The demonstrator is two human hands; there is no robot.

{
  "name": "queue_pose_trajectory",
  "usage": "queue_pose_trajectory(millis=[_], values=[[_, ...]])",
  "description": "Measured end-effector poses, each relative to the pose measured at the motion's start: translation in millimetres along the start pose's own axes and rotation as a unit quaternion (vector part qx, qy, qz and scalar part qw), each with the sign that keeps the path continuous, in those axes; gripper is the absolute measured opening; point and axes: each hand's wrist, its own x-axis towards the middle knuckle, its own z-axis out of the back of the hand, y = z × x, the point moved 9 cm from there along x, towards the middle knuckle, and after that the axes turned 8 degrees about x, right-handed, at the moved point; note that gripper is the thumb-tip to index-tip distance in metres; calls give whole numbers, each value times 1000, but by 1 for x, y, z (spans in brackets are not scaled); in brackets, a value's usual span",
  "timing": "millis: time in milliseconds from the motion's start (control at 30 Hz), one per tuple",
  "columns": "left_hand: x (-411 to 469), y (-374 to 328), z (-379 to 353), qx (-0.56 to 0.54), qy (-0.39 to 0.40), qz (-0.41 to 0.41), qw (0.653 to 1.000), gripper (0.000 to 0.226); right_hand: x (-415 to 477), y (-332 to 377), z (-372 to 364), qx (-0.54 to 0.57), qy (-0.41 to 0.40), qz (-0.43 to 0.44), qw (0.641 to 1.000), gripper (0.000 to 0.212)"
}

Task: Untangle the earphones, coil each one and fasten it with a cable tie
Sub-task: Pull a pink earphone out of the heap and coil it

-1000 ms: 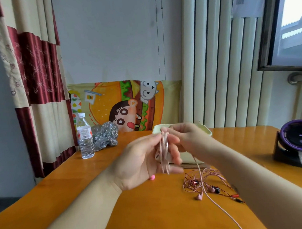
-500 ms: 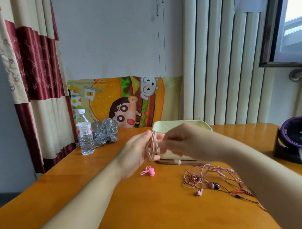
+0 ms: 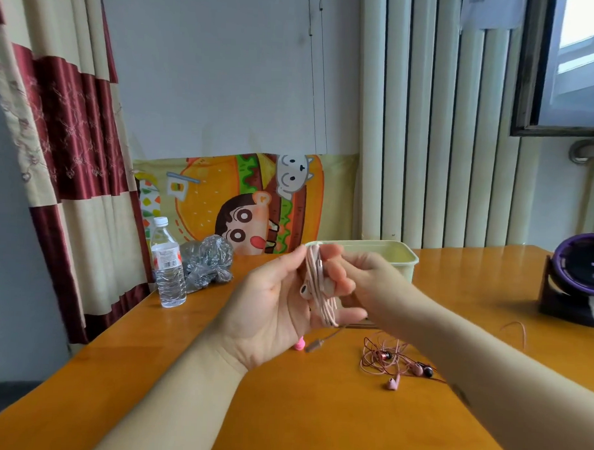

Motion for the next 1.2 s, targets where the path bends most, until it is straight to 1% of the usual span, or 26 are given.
queue_pose_trajectory(millis=[67,100,167,200,300,400,467,533,667,800,833,967,1067,1200], values=[[3,-8,11,-37,-60,-45,997,34,-7,-5,-7,-5,-4,-16,1000,46],[4,-13,21,-32,-105,-69,992,34,-10,-7,-10,-39,3,-19,999,37],[4,-22,40,10,-173,-107,979,35,-14,-9,-19,-149,38,-17,988,30],[3,-23,48,34,-191,-114,974,35,-15,-9,-23,-208,55,-19,976,27],[3,-16,58,107,-199,-91,970,37,-17,-11,-31,-357,98,-25,929,25],[3,-5,55,179,-178,-61,966,38,-19,-5,-30,-472,114,-24,874,25],[2,1,55,231,-176,-37,956,39,-19,7,-30,-527,111,-9,843,22],[2,9,58,270,-172,-7,947,41,-19,24,-28,-545,91,25,833,22],[2,25,52,308,-106,46,944,53,-17,43,-21,-496,58,64,864,14],[0,33,44,305,-73,77,946,53,-13,42,-12,-434,47,85,896,5],[0,34,44,299,-68,85,948,53,-12,40,-9,-420,42,84,903,6],[-1,37,38,288,-50,108,950,55,-9,27,1,-342,35,55,938,17],[-2,39,34,294,-32,122,948,48,-9,16,3,-266,71,9,961,24],[-3,44,31,307,6,131,942,52,-12,6,-1,-263,134,-42,955,23]])
